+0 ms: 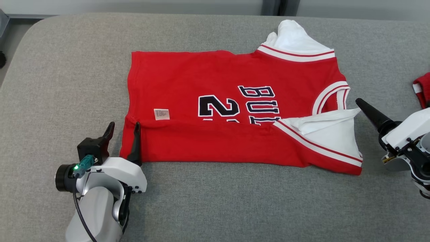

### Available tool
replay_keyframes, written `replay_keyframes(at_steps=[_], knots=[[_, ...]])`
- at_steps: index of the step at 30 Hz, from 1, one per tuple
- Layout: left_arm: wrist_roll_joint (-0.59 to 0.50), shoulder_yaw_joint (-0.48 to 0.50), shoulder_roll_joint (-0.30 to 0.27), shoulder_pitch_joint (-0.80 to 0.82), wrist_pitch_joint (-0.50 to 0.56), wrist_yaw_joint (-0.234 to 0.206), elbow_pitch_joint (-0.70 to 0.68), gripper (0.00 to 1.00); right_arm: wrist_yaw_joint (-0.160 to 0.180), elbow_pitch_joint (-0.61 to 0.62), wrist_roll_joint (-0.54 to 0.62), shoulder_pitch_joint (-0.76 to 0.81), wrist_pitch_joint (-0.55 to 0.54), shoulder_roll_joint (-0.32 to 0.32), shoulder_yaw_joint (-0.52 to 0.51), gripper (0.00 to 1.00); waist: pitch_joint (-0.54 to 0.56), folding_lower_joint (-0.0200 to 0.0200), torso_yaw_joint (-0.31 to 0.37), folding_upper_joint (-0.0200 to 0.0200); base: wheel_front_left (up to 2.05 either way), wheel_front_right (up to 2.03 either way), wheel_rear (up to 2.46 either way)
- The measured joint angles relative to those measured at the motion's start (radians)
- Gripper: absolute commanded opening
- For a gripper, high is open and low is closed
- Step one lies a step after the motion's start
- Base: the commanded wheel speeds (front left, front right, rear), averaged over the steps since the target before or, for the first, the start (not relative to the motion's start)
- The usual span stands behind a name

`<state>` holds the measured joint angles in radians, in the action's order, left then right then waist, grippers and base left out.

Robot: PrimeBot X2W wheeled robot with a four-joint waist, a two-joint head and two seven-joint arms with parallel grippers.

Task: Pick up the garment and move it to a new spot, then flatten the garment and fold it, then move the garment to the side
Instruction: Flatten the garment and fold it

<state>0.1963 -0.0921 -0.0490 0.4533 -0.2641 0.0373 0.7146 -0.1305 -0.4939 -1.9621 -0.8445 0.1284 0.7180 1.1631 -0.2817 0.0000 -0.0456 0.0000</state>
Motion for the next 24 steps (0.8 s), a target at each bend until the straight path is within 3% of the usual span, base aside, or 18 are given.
replay_keyframes(at_steps=[15, 24], knots=[[0.004, 0.039, 0.0, -0.139, 0.0, -0.005, -0.188, 1.0, 0.0, 0.047, 0.119, 0.098, 0.128, 0.021, -0.071, 1.0, 0.122, 0.0, 0.008, 0.0, 0.0, 0.0, 0.0], [0.043, 0.038, 0.0, -0.267, 0.0, -0.02, -0.337, 1.0, 0.0, 0.058, 0.312, 0.319, 0.132, -0.073, -0.349, 1.0, 0.16, 0.0, 0.023, 0.0, 0.0, 0.0, 0.0]])
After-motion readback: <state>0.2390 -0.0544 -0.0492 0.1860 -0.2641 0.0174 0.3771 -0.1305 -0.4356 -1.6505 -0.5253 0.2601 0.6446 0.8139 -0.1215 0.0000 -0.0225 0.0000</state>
